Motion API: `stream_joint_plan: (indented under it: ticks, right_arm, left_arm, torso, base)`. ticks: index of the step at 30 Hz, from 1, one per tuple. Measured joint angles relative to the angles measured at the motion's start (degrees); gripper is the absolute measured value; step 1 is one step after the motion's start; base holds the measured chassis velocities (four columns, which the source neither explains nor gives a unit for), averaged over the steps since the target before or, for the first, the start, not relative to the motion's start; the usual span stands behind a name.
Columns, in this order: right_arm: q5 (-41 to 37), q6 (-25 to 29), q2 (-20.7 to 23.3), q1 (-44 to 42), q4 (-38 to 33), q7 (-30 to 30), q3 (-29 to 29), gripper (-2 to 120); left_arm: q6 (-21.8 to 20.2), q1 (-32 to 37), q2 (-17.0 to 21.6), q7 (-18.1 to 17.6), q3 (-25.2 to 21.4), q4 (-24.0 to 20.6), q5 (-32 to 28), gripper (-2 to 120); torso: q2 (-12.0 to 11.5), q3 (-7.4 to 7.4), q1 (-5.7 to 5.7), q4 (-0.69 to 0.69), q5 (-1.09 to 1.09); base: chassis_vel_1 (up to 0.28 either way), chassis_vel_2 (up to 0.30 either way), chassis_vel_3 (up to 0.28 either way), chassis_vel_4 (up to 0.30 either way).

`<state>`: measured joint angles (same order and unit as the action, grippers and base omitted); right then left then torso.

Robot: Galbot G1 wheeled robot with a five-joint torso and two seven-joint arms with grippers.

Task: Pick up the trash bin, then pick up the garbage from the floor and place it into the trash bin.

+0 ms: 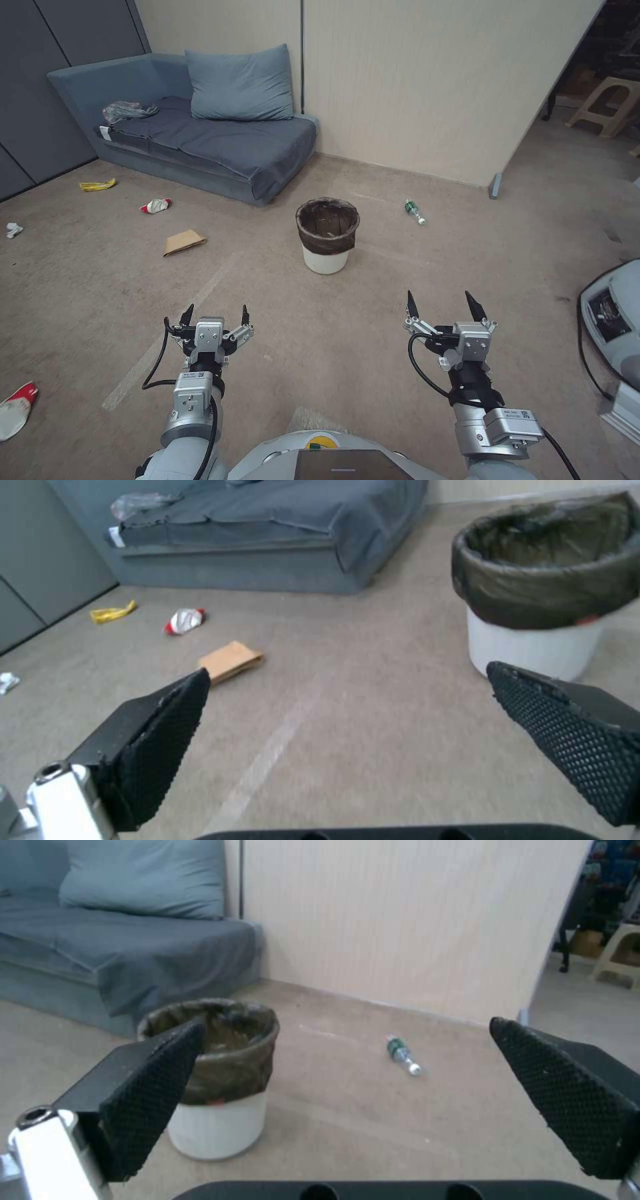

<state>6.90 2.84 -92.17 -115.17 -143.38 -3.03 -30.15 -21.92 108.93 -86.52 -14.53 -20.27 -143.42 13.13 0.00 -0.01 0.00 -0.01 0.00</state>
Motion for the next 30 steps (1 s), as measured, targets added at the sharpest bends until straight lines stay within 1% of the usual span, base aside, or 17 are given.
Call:
stream_joint_plan:
  ticks: [5, 7, 9, 11, 12, 17, 18, 19, 21, 22, 23, 24, 25, 26, 28, 30]
  right_arm:
    - [-0.1, 0.1, 0.0, 0.0, 0.0, 0.0, 0.0, 100]
    - [-0.2, 0.1, 0.0, 0.1, 0.1, 0.0, 0.0, 100]
    - [-0.2, 0.1, 0.0, 0.1, 0.1, 0.0, 0.0, 100]
    - [-0.2, 0.2, 0.0, 0.1, 0.1, 0.0, 0.0, 100]
    - [-0.2, 0.3, 0.0, 0.1, 0.1, 0.1, 0.0, 100]
    - [-0.2, 0.5, 0.0, 0.1, 0.1, 0.1, 0.0, 100]
    - [-0.2, 0.5, 0.0, 0.2, 0.1, 0.2, 0.0, 100]
    - [-0.2, 0.6, 0.0, 0.2, 0.1, 0.2, 0.0, 100]
    - [-0.2, 0.6, 0.0, 0.2, 0.1, 0.2, 0.1, 100]
    - [-0.2, 0.7, 0.0, 0.2, 0.1, 0.3, 0.2, 100]
    - [-0.2, 0.9, 0.0, 0.1, 0.1, 0.3, 0.2, 100]
    - [-0.2, 0.9, 0.0, 0.1, 0.1, 0.3, 0.2, 100]
    - [-0.2, 1.1, 0.0, 0.1, 0.1, 0.5, 0.2, 100]
    - [-0.1, 1.6, 0.0, 0.1, 0.1, 0.6, 0.2, 100]
    - [0.8, 2.7, 0.0, -0.2, 0.1, 1.0, 0.5, 100]
    - [1.4, 3.2, 0.0, -0.3, 0.1, 1.5, 0.6, 100]
  left_arm:
    - [0.0, -0.1, 0.0, 0.1, 0.0, 0.0, 0.1, 100]
    - [0.1, -0.1, 0.0, 0.1, 0.0, 0.1, 0.1, 100]
    - [0.1, -0.1, 0.0, 0.1, 0.0, 0.1, 0.1, 100]
    - [0.1, -0.1, 0.0, 0.1, 0.0, 0.1, 0.2, 100]
    - [0.1, -0.1, 0.0, 0.1, 0.0, 0.1, 0.2, 100]
    - [0.1, -0.1, -0.1, 0.2, -0.1, 0.1, 0.2, 100]
    - [0.1, -0.1, -0.1, 0.2, -0.1, 0.1, 0.3, 100]
    - [0.1, -0.1, -0.1, 0.2, 0.0, 0.1, 0.3, 100]
    - [0.1, -0.1, -0.1, 0.2, 0.0, 0.1, 0.3, 100]
    - [0.1, -0.1, -0.2, 0.2, 0.0, 0.1, 0.4, 100]
    - [0.1, 0.0, -0.1, 0.2, 0.1, 0.2, 0.4, 100]
    - [0.1, 0.0, -0.1, 0.2, 0.1, 0.2, 0.4, 100]
    - [0.2, 0.1, -0.1, 0.2, 0.2, 0.2, 0.4, 100]
    - [0.2, 0.4, 0.0, 0.2, 0.2, 0.2, 0.4, 100]
    - [0.1, 0.4, 0.4, 0.2, 0.1, 0.2, 0.2, 100]
    - [0.0, 0.1, 0.5, -0.1, 0.1, 0.2, -0.2, 100]
  torso:
    - [0.0, 0.01, 0.00, 0.02, -0.01]
    - [0.0, 0.01, 0.00, 0.02, 0.02]
    - [0.0, 0.01, 0.00, 0.02, 0.01]
    - [0.0, 0.01, 0.00, -0.01, -0.02]
    - [0.0, 0.01, 0.00, 0.02, 0.02]
    - [0.0, 0.02, 0.01, 0.00, -0.03]
    - [0.0, 0.00, 0.00, 0.02, 0.03]
    - [0.0, 0.01, 0.00, 0.01, -0.02]
    - [0.0, 0.02, 0.01, 0.01, -0.03]
    - [0.0, 0.00, 0.00, 0.02, 0.03]
    - [0.0, 0.02, 0.01, 0.01, -0.03]
    - [0.0, 0.02, 0.01, 0.01, -0.03]
    - [0.0, 0.02, 0.01, 0.00, 0.02]
    - [0.0, 0.01, 0.01, 0.00, -0.02]
    - [0.0, 0.02, 0.01, 0.01, 0.00]
    - [0.0, 0.03, 0.02, 0.01, -0.02]
  base:
    - [-0.284, 0.296, 0.301, -0.287]
    - [-0.303, 0.327, 0.297, -0.320]
    - [-0.335, 0.352, 0.350, -0.386]
    - [-0.374, 0.351, 0.363, -0.373]
    - [-0.353, 0.346, 0.378, -0.386]
    - [-0.357, 0.337, 0.355, -0.359]
    - [-0.345, 0.352, 0.344, -0.322]
    - [-0.345, 0.306, 0.322, -0.322]
    - [-0.284, 0.306, 0.322, -0.294]
    - [-0.254, 0.306, 0.286, -0.235]
    - [-0.254, 0.235, 0.208, -0.235]
    - [-0.254, 0.235, 0.208, -0.235]
    - [-0.194, 0.235, 0.208, -0.193]
    - [-0.111, 0.138, 0.143, -0.082]
    - [-0.069, 0.082, 0.058, -0.082]
    - [-0.014, 0.013, 0.029, -0.041]
